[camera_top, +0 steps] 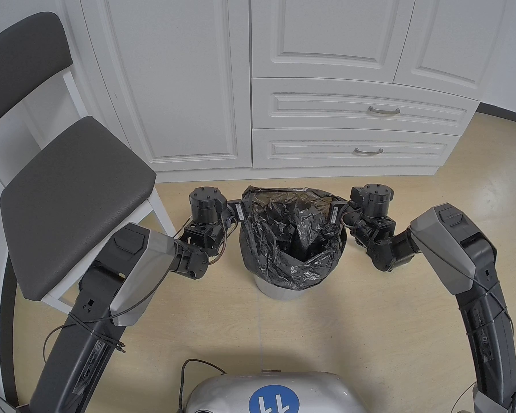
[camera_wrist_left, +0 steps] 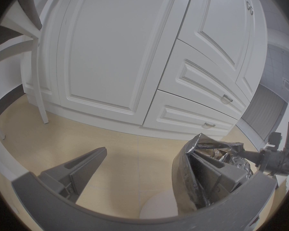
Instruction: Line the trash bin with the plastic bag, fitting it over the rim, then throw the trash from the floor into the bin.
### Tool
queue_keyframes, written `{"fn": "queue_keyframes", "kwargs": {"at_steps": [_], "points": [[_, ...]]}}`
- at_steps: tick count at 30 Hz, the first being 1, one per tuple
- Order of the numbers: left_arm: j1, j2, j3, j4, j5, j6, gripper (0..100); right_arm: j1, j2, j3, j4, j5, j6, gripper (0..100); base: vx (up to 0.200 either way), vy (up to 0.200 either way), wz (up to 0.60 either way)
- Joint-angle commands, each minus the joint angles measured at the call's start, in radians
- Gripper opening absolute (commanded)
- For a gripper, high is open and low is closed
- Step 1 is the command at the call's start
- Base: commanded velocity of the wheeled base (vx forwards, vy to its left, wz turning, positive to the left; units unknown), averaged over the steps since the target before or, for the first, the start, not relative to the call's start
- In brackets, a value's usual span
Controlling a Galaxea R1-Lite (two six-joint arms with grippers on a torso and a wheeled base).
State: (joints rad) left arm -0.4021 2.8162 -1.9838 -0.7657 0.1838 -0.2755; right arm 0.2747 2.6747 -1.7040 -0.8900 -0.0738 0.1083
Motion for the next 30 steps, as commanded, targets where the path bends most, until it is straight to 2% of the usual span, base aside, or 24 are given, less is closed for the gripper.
{"fn": "queue_keyframes", "kwargs": {"at_steps": [1, 5, 7, 10, 22, 30], "points": [[0.023, 0.039, -0.016, -0.001, -0.003, -0.002, 100, -0.006, 0.103, -0.085, 0.006, 0.000, 0.002, 0, 0.000, 0.000, 0.00], [0.031, 0.043, -0.016, 0.000, -0.021, -0.001, 100, -0.006, 0.102, -0.100, 0.046, -0.001, 0.027, 0, 0.000, 0.000, 0.00], [0.040, 0.032, -0.016, 0.008, -0.073, -0.001, 100, -0.008, 0.093, -0.108, 0.065, 0.000, 0.050, 0, 0.000, 0.000, 0.00], [0.048, 0.034, -0.016, 0.014, -0.090, -0.001, 100, -0.008, 0.093, -0.120, 0.091, 0.000, 0.051, 0, 0.000, 0.000, 0.00], [0.082, 0.059, -0.016, 0.043, -0.087, -0.001, 100, -0.011, 0.070, -0.118, 0.138, 0.002, 0.051, 0, 0.000, 0.000, 0.00], [0.068, 0.049, -0.016, 0.052, -0.075, -0.005, 100, -0.019, 0.001, -0.100, 0.183, 0.002, 0.050, 0, 0.000, 0.000, 0.00]]}}
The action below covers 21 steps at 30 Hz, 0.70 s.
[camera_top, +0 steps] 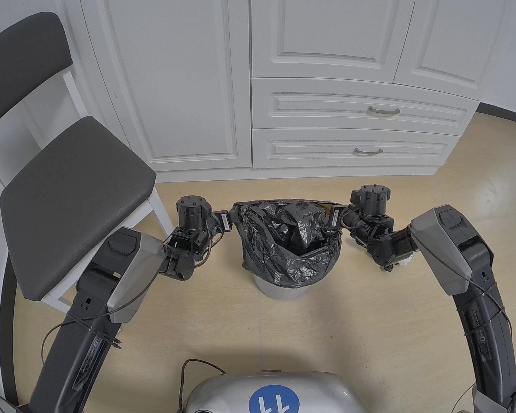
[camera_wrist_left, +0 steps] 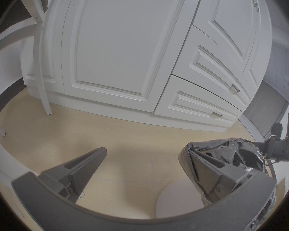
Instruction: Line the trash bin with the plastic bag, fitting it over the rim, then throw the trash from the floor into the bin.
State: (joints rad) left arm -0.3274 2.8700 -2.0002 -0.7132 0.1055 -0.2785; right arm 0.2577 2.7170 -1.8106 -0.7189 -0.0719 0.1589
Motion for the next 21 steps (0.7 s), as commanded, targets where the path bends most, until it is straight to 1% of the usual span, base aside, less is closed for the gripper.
{"fn": "queue_keyframes", "kwargs": {"at_steps": [1, 3, 4, 7, 9, 21], "points": [[-0.016, -0.015, 0.009, 0.003, 0.008, -0.002, 100, -0.003, -0.059, 0.008, 0.041, 0.000, -0.002, 0, 0.000, 0.000, 0.00], [-0.016, -0.031, 0.031, 0.003, 0.011, -0.002, 100, -0.006, -0.066, 0.008, 0.056, 0.000, -0.002, 0, 0.000, 0.000, 0.00], [-0.018, -0.060, 0.074, 0.004, 0.011, -0.002, 100, -0.011, -0.076, 0.008, 0.072, 0.000, -0.002, 0, 0.000, 0.000, 0.00], [-0.018, -0.089, 0.141, -0.011, 0.011, -0.002, 100, -0.017, -0.074, 0.008, 0.087, 0.000, -0.004, 0, 0.000, 0.000, 0.00], [-0.018, -0.100, 0.159, -0.014, 0.011, -0.002, 100, -0.021, -0.065, 0.005, 0.105, 0.000, -0.004, 0, 0.000, 0.000, 0.00], [-0.016, -0.097, 0.156, -0.017, 0.011, -0.005, 100, -0.048, -0.010, 0.007, 0.115, 0.015, 0.014, 0, 0.000, 0.000, 0.00]]}}
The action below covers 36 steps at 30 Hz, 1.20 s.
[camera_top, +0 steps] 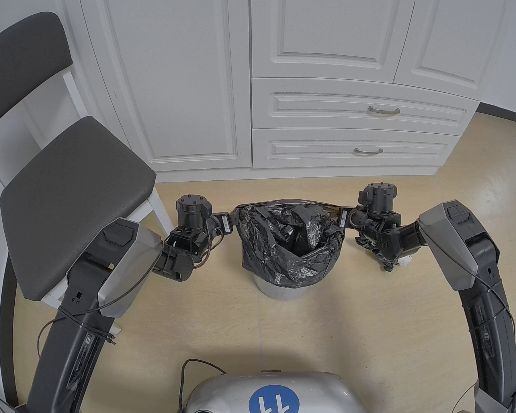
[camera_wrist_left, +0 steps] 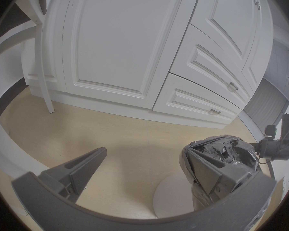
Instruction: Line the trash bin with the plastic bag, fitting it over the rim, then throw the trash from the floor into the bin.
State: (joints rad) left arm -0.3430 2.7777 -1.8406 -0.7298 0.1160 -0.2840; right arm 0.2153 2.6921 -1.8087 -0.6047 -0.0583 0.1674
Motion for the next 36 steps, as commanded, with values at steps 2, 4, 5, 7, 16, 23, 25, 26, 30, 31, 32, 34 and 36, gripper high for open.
{"fn": "queue_keyframes", "kwargs": {"at_steps": [2, 4, 5, 7, 16, 23, 25, 26, 30, 31, 32, 34, 36], "points": [[-0.001, -0.006, -0.003, 0.000, 0.001, 0.000, 100, -0.005, 0.006, 0.008, 0.005, 0.014, 0.030, 0, 0.000, 0.000, 0.00], [0.002, -0.009, -0.003, 0.000, 0.001, 0.000, 100, -0.004, -0.014, 0.020, 0.016, 0.034, 0.069, 100, 0.000, 0.000, 0.00], [0.004, -0.009, -0.003, 0.000, -0.001, -0.001, 100, -0.001, -0.040, 0.034, 0.019, 0.040, 0.095, 100, 0.000, 0.000, 0.00], [0.007, -0.009, -0.005, 0.000, -0.001, -0.001, 100, 0.004, -0.081, 0.065, 0.022, 0.046, 0.129, 100, 0.000, 0.000, 0.00], [0.025, -0.010, 0.006, -0.007, 0.001, -0.004, 100, -0.002, -0.268, 0.233, 0.017, 0.087, 0.141, 100, 0.000, 0.000, 0.00], [0.030, -0.059, 0.141, -0.099, 0.001, -0.014, 100, 0.042, -0.364, 0.341, 0.009, 0.086, 0.136, 100, 0.000, 0.000, 0.00], [0.039, -0.082, 0.199, -0.128, -0.004, -0.012, 100, 0.081, -0.388, 0.376, 0.011, 0.083, 0.122, 100, 0.000, 0.000, 0.00], [0.039, -0.082, 0.199, -0.128, -0.004, -0.012, 100, 0.081, -0.388, 0.376, 0.011, 0.083, 0.122, 100, 0.000, 0.000, 0.00], [0.044, -0.079, 0.247, -0.126, -0.013, -0.012, 100, 0.147, -0.397, 0.419, 0.014, 0.071, 0.021, 100, 0.000, 0.000, 0.00], [0.041, -0.072, 0.247, -0.122, -0.013, -0.010, 100, 0.162, -0.393, 0.422, 0.016, 0.068, 0.006, 100, 0.000, 0.000, 0.00], [0.039, -0.066, 0.244, -0.119, -0.015, -0.010, 100, 0.167, -0.391, 0.424, 0.016, 0.068, 0.000, 100, 0.000, 0.000, 0.00], [0.038, -0.047, 0.238, -0.115, -0.019, -0.009, 100, 0.177, -0.383, 0.425, 0.017, 0.068, -0.013, 100, 0.000, 0.000, 0.00], [0.030, -0.016, 0.227, -0.099, -0.027, -0.003, 100, 0.197, -0.351, 0.411, 0.017, 0.061, -0.039, 100, 0.000, 0.000, 0.00]]}}
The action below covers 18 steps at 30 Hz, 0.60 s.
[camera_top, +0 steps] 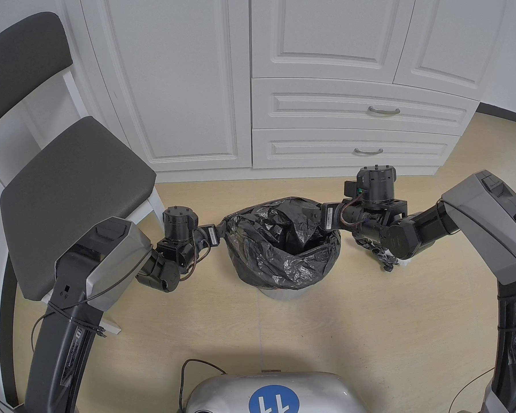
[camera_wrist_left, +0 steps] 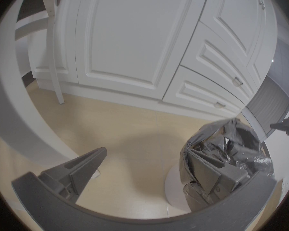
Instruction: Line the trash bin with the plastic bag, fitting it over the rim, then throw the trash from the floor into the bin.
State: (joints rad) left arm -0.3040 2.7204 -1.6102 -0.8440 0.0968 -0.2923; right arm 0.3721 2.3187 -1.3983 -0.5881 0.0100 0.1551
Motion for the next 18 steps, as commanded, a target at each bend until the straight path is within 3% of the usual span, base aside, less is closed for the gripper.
{"fn": "queue_keyframes", "kwargs": {"at_steps": [1, 6, 13, 18], "points": [[-0.010, 0.047, -0.010, 0.026, -0.009, 0.005, 100, 0.044, 0.034, -0.005, 0.001, -0.019, -0.035, 100, 0.000, 0.000, 0.00], [-0.013, 0.093, -0.085, 0.085, -0.008, 0.005, 100, 0.062, 0.103, -0.068, 0.004, -0.077, -0.100, 100, 0.000, 0.000, 0.00], [-0.041, 0.142, -0.177, 0.086, -0.006, -0.001, 100, 0.073, 0.140, -0.169, 0.063, -0.090, -0.197, 100, 0.000, 0.000, 0.00], [-0.041, 0.071, -0.120, 0.069, 0.004, -0.010, 100, 0.085, 0.151, -0.337, 0.309, -0.171, -0.318, 100, 0.000, 0.000, 0.00]]}}
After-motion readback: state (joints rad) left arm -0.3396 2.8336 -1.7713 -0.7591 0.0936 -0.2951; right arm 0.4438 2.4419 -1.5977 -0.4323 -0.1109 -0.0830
